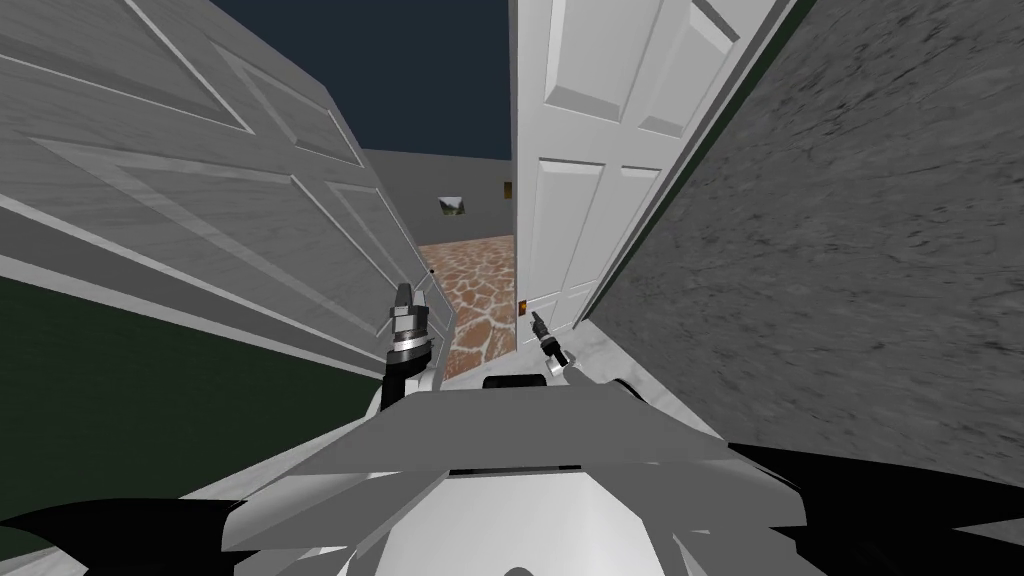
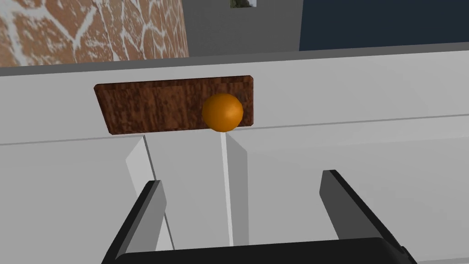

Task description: Push the door open

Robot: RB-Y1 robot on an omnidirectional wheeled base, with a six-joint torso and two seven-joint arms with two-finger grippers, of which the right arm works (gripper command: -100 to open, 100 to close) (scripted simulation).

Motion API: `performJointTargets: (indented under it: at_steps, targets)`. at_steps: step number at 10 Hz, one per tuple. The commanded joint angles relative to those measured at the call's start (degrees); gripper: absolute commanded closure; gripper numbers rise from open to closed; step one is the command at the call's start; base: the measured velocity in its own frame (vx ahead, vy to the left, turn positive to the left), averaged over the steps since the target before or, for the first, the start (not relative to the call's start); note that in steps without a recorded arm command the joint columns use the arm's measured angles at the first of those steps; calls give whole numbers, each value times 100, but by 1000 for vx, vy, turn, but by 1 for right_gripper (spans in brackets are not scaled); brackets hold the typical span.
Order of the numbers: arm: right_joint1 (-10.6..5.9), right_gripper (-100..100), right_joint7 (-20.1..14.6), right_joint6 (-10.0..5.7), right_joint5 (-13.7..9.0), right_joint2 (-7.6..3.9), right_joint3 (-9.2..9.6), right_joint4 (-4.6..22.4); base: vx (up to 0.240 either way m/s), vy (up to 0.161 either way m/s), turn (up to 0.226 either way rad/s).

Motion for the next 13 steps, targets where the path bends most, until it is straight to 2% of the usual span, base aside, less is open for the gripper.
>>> performJointTargets:
  at_steps: [1, 7, 8, 13]
  targets:
    - [11, -100, 16, 3, -7, 2, -12, -10, 168, 62, 14]
    - [33, -100, 83, -10, -38, 59, -64, 9, 171, 45, 24]
    - [33, 100, 83, -10, -38, 59, -64, 9, -16, -4, 4]
    - [33, 100, 83, -10, -38, 59, -64, 9, -11, -4, 1]
